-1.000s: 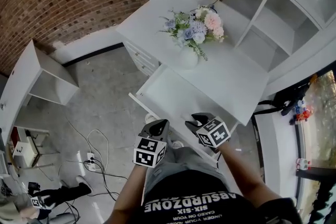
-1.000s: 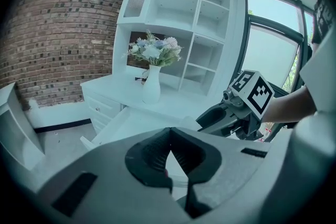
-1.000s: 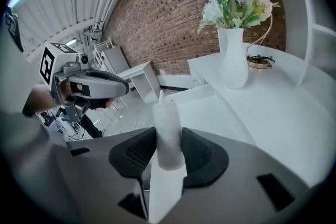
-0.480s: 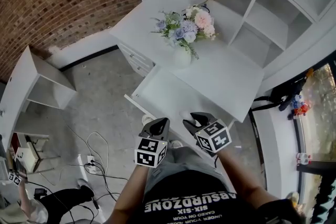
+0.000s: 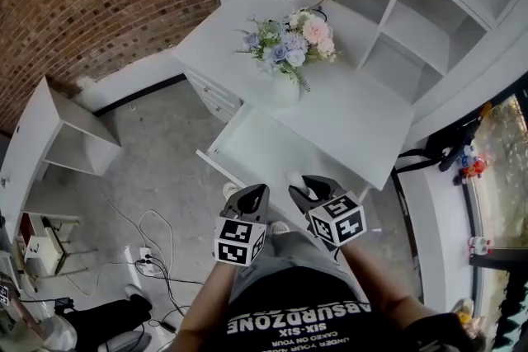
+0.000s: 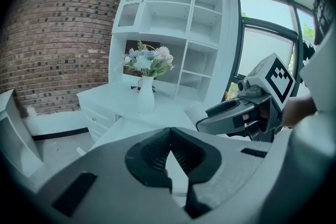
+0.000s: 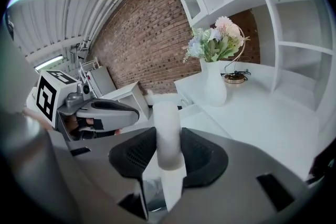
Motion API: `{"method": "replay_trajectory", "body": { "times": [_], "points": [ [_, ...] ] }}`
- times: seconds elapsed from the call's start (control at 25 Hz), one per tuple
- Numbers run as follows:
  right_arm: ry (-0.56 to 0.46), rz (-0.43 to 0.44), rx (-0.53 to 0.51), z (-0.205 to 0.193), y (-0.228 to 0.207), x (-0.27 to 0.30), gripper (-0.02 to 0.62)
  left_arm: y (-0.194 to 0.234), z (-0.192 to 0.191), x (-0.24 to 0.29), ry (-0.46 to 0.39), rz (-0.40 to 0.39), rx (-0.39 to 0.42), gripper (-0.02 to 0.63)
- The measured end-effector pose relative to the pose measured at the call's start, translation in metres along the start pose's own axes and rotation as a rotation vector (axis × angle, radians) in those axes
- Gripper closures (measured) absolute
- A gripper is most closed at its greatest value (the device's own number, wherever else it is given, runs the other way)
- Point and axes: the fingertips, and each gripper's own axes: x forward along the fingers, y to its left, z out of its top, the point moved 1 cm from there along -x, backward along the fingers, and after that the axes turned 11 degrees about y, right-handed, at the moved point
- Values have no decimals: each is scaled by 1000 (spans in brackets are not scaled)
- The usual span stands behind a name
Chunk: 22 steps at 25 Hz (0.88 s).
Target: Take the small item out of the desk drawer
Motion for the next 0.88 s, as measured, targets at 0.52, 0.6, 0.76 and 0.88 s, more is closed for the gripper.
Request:
{"method": "replay_trajectory", "body": {
  "times": [0.52,0.6,0.76,0.88],
  "points": [
    [-76,-19,66,9,15,-18,460,-10,10,-4,-35,-41,-5,600],
    [-88,-25,70,10,16,-21,460,-11,10,-4,-39,-46,-4,600],
    [-106,-33,79,13,17,-26,462,-11,11,-4,-44,-51,-6,600],
    [-114,-35,87,15,18,-28,462,-11,13,-5,-49,-54,-2,600]
  ]
}}
